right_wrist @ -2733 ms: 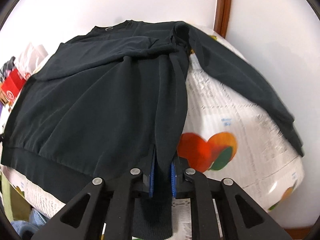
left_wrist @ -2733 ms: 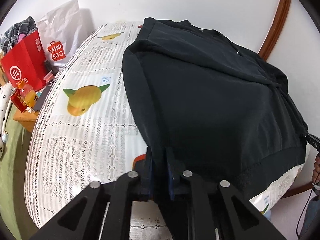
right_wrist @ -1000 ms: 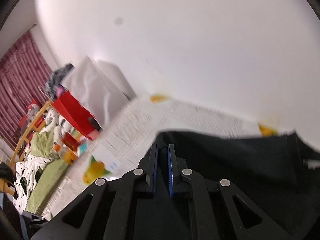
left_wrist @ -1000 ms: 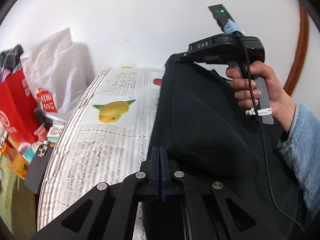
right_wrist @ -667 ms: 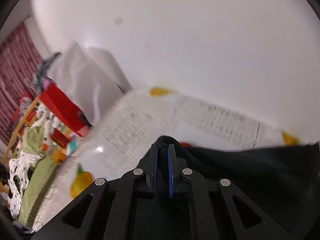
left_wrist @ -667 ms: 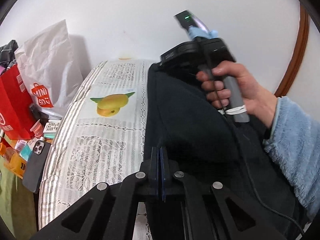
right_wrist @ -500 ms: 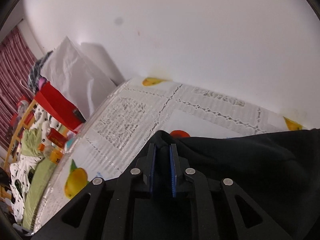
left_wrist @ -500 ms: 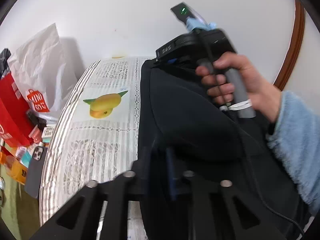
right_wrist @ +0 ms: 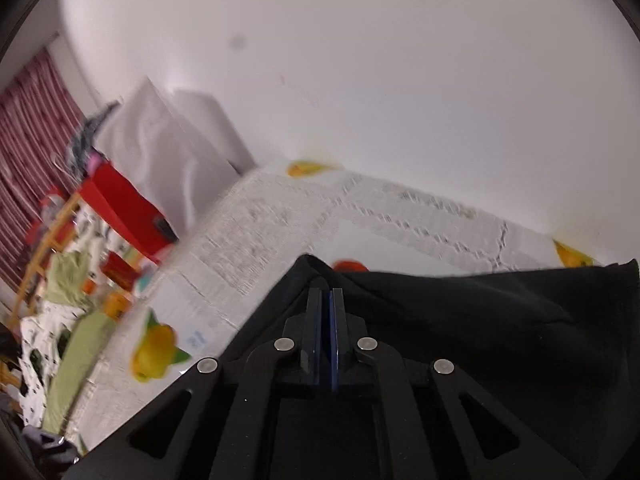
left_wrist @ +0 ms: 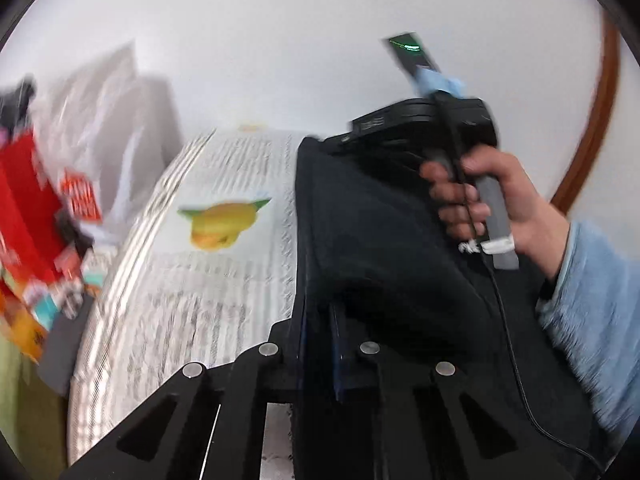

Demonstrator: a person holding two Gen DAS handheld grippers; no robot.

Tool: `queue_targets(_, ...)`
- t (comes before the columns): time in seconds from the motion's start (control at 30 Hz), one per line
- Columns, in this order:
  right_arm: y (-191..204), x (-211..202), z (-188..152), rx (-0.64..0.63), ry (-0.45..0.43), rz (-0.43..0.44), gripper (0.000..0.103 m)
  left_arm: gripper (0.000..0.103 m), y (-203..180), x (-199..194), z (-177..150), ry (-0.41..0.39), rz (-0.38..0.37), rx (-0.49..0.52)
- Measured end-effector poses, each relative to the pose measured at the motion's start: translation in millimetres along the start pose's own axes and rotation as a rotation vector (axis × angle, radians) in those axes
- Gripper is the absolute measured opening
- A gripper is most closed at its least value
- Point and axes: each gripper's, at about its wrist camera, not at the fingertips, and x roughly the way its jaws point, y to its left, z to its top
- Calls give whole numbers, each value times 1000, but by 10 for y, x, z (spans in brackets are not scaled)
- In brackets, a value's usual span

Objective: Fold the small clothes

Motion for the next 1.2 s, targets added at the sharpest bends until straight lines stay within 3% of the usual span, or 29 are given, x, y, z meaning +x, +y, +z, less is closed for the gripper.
queue_targets(0.17, 2, -182, -100, -20, 35, -56, 5, 11, 51, 146, -73, 59, 16, -22)
queue_targets(0.3, -108, -757, -331, -43, 10, -199, 10, 12, -34, 84, -72, 62, 45, 12)
queue_targets(0.37, -273, -1155, -594, -24, 13, -299, 22, 13, -52, 12, -68, 55, 38, 23)
queue_targets(0.43, -454, -1485, -863, 17, 11, -367, 30, 21, -67, -70, -47, 36, 22, 24)
queue_targets(0.5, -697, -1900, -1240, 81, -10, -446, 33, 41, -95, -141, -2, 9, 2, 27)
queue_targets(0.63, -1102, -2538, -1984, 215, -19, -587, 33, 42, -174, -28, 168, 4, 3, 50)
queue_targets(0.83, -1389, -2851, -2785, 349, -4, -614, 33, 42, -268, 282, 99, 138, 102, 51)
queue_targets(0.9, -1420, -2870, -2839, 375, -30, -592, 33, 42, -281, 265, 38, 157, 118, 43)
queue_targets(1.07, -1323, -2952, -2848, 373, -34, -657, 33, 42, -355, -2, -35, 159, 105, 43)
queue_targets(1.2, -1108, -3381, -2992, 367, -100, -639, 44, 43, -459, -177, -100, 157, 86, 62)
